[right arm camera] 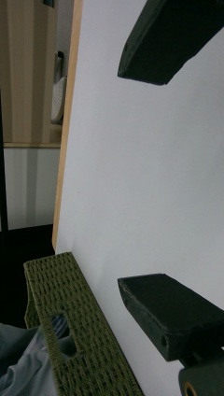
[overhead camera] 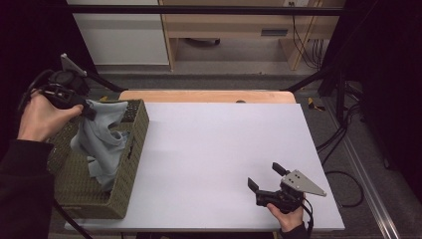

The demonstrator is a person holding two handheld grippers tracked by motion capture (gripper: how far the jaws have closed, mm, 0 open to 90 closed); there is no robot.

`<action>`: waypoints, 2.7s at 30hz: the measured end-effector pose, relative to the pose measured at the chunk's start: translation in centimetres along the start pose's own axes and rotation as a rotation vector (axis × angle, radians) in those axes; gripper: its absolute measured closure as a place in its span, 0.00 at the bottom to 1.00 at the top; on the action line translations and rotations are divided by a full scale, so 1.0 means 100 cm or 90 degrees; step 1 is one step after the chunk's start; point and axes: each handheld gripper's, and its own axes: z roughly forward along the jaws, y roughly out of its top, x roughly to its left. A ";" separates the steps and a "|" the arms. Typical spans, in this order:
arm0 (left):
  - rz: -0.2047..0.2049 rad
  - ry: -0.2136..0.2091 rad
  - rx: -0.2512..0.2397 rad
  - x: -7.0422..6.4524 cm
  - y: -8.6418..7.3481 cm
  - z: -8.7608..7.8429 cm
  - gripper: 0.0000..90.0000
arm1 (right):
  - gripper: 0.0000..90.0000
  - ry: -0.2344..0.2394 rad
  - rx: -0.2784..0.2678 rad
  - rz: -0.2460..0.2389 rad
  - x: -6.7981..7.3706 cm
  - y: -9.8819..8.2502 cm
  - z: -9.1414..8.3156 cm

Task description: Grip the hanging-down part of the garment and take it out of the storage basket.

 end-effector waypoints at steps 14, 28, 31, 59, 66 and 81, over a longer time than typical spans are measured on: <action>0.019 0.014 -0.067 -0.016 0.010 -0.060 0.91 | 0.03 0.009 -0.001 0.001 0.004 0.004 0.002; 0.028 0.018 -0.102 -0.025 0.016 -0.085 0.91 | 0.03 0.040 -0.009 -0.009 0.018 0.015 0.014; 0.026 0.015 -0.108 -0.025 0.016 -0.090 0.91 | 0.03 0.066 -0.021 -0.017 0.030 0.026 0.025; 0.032 0.017 -0.092 -0.025 0.017 -0.089 0.91 | 0.06 0.255 -0.006 -0.039 0.153 0.073 0.170; 0.032 0.021 -0.086 -0.024 0.016 -0.089 0.91 | 0.07 0.292 -0.005 -0.048 0.173 0.074 0.199; 0.043 0.019 -0.082 -0.026 0.015 -0.088 0.91 | 0.10 0.333 0.024 -0.074 0.218 0.074 0.251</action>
